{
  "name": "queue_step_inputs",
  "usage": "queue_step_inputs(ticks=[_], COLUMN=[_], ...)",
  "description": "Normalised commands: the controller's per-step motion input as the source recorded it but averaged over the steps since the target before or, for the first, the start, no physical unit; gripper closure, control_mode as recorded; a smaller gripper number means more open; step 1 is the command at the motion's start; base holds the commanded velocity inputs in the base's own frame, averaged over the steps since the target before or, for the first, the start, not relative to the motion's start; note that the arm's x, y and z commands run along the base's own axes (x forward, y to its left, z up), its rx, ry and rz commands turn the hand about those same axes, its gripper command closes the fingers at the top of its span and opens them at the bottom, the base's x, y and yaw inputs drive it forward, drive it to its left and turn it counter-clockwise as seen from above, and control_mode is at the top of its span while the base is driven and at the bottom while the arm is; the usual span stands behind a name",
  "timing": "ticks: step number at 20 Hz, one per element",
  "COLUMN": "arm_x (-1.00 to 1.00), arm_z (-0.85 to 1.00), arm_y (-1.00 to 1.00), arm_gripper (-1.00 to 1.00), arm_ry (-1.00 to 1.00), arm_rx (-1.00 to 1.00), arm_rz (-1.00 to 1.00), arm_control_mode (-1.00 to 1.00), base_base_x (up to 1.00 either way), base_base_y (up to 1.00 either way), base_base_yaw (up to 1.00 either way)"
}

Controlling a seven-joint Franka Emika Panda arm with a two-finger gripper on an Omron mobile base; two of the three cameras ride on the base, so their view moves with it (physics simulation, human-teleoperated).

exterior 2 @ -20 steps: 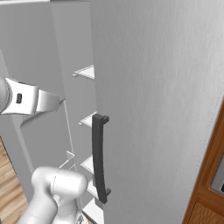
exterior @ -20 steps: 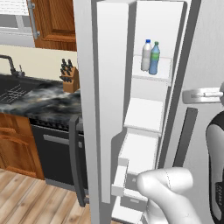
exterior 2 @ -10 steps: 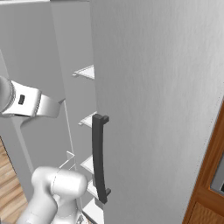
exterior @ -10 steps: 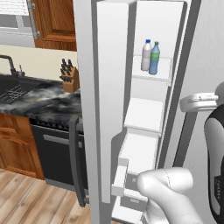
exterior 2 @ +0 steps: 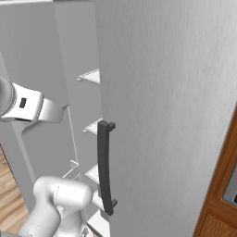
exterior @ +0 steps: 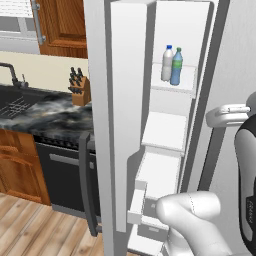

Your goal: Take the bottled waters from the counter and place them in the freezer to freeze. Close the freezer door after placing the bottles.

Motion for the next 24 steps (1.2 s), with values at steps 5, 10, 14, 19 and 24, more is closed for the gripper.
queue_step_inputs(ticks=[5,10,14,19,24], arm_x=[0.00,0.00,0.00,0.00,0.00], arm_z=[0.00,0.00,0.00,0.00,0.00], arm_y=[0.00,0.00,0.00,0.00,0.00], arm_gripper=[-1.00,-1.00,-1.00,-1.00,-1.00], arm_ry=[0.00,0.00,0.00,0.00,0.00], arm_rx=[0.00,0.00,0.00,0.00,0.00], arm_rz=[0.00,0.00,0.00,0.00,0.00], arm_control_mode=[-1.00,1.00,1.00,1.00,1.00], base_base_x=[0.00,0.00,0.00,0.00,-0.38], base_base_y=[0.00,0.00,0.00,0.00,0.00], base_base_yaw=[0.00,0.00,0.00,0.00,0.00])
